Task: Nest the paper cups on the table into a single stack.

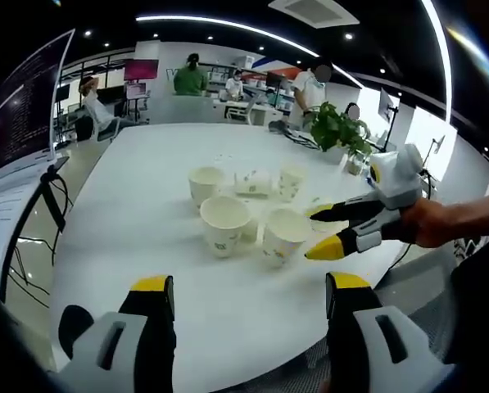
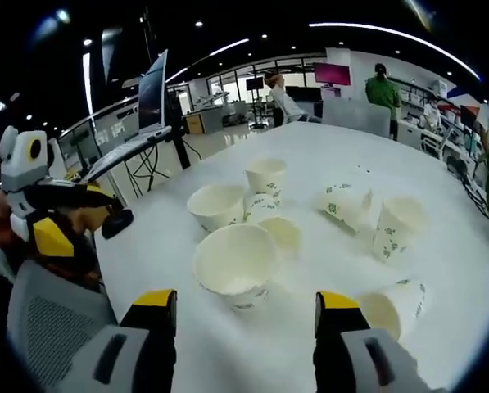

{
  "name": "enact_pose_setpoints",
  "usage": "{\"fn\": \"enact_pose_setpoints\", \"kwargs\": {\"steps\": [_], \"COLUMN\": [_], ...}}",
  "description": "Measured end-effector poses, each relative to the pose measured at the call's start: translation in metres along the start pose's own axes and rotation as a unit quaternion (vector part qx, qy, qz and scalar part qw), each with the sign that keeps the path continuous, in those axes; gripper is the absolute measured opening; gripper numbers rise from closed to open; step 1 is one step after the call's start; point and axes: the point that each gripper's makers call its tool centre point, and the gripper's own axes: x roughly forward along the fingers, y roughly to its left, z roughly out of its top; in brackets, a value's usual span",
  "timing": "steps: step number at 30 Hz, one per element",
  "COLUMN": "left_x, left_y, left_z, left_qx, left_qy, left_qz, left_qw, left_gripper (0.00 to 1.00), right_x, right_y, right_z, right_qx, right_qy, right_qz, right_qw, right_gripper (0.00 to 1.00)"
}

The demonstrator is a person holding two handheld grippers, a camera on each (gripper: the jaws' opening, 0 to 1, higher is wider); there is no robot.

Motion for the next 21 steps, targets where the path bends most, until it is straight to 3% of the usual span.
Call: {"fn": "enact_pose_setpoints", "kwargs": {"steps": [8, 13, 21], "left_x": [0.001, 0.002, 0.006], "left_y": [-0.003, -0.004, 0.0], "left_z": [0.0, 0.0, 0.0], "left_qx": [0.001, -0.001, -0.002], "left_qy": [0.002, 0.003, 0.003], "left_qz": [-0.003, -0.005, -0.007], "left_qw": [1.0, 1.0, 1.0], "left_gripper": [0.75, 0.75, 0.75], "right_x": [-0.023, -0.04, -0.05], "right_y": [-0.028, -0.06, -0.103], "right_z": [0.01, 0.04, 0.068], "right_qx": [0.038, 0.088, 0.106], "right_qy": [-0.024, -0.067, -0.067], "right_qz": [-0.023, -0.047, -0.075], "right_qw": [0.9987, 0.9927, 0.9893], "right_gripper": [0.7, 0.69, 0.68]}}
